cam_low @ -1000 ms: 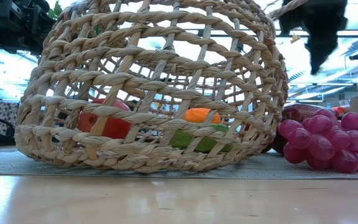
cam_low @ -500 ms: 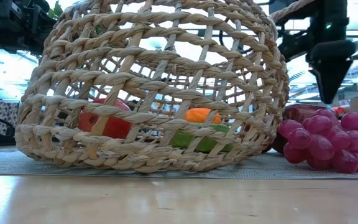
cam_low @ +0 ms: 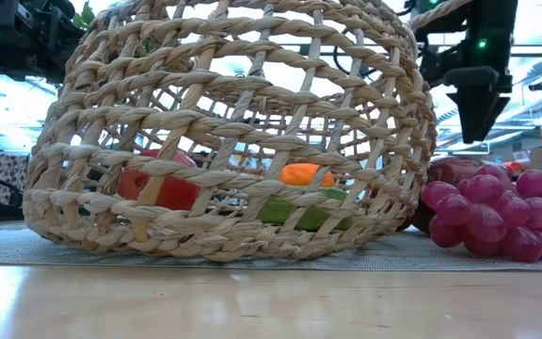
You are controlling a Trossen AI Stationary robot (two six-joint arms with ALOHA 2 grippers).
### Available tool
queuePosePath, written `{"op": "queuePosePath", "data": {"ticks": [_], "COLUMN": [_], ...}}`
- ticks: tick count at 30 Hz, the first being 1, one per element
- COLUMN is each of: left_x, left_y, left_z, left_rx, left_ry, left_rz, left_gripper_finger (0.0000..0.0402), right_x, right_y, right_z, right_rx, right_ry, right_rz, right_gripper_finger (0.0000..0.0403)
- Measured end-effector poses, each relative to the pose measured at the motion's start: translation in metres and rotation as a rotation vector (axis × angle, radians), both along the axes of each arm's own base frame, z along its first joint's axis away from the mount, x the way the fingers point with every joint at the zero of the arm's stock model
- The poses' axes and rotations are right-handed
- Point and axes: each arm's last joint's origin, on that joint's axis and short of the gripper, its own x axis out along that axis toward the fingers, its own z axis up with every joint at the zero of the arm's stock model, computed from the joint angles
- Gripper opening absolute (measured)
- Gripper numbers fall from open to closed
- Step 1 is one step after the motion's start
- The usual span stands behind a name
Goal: Build produce basket
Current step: Put the bell pepper into the basket
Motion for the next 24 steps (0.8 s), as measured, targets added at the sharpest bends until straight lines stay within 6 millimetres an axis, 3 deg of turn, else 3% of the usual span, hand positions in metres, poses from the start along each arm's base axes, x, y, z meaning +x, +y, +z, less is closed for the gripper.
{"op": "queuePosePath", "data": {"ticks": [4, 8, 17, 24], "left_x": [0.0, 0.0, 0.0, 0.0], "left_y": [0.0, 0.0, 0.0, 0.0], "left_z": [0.0, 0.0, 0.0, 0.0], "left_rx": [0.0, 0.0, 0.0, 0.0], "left_ry": [0.0, 0.0, 0.0, 0.0], "left_rz": [0.0, 0.0, 0.0, 0.0], "left_gripper_finger": [0.0145, 0.0146, 0.0147, 0.0147], "right_x": [-0.013, -0.019, -0.015, -0.005], "right_y": [-0.003, -0.006, -0.016, -0.02], "right_z": [-0.003, -0.024, -0.061, -0.075], "right_rx": [-0.011, 0.009, 0.056, 0.08], "right_ry": [-0.056, -0.065, -0.044, -0.045], "right_rz": [-0.057, -0.092, -0.098, -0.091], "right_gripper_finger": [0.0361, 0.0378, 0.0396, 0.0396]}}
